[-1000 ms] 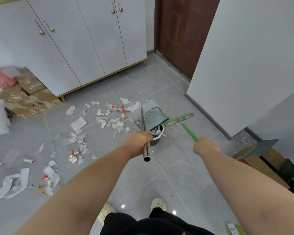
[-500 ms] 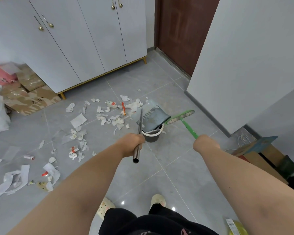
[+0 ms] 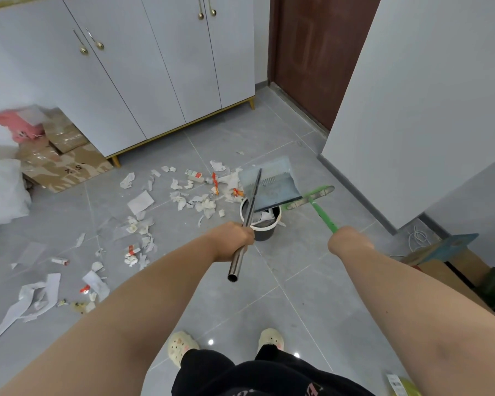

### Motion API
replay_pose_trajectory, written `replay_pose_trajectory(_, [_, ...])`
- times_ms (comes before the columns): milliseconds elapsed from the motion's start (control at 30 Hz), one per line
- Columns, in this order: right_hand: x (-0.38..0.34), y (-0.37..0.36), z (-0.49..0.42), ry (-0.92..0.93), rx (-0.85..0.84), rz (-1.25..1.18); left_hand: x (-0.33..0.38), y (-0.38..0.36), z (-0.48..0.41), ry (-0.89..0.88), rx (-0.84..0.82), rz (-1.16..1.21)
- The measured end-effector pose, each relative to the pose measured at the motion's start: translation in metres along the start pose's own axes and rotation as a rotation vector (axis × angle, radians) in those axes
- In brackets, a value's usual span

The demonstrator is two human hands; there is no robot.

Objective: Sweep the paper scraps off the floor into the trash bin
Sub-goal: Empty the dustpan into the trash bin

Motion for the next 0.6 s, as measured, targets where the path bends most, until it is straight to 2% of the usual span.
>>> replay_pose_trajectory(133, [0.003,-0.005,0.000,-0.003,-0.031,0.003,0.007,0.001,-0.007,0.094,-0.030,0.030])
replay_pose_trajectory(367, [0.007,-0.001,-0.006,-0.011,-0.014,-0.051,-0.009,0.025,-0.006,0.140,0.167,0.151])
replay_pose_trajectory(467, [0.004,0.003,-0.010,-0.025,-0.002,-0.082,-0.014,0.047,-0.013,0.274,0.306,0.273])
replay_pose_trajectory(600, [-0.003,0.007,-0.011,-0.017,-0.001,-0.110,-0.025,0.070,-0.019,0.410,0.764,0.545])
Point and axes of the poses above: each hand's wrist, its own z-axis away from the middle knuckle, its own y-axis out of the back of the hand, x = y × z, the point moved 2 cm from there along -z, towards the middle knuckle, and after that the axes turned 6 degrees about -y, right-handed, at the moved point
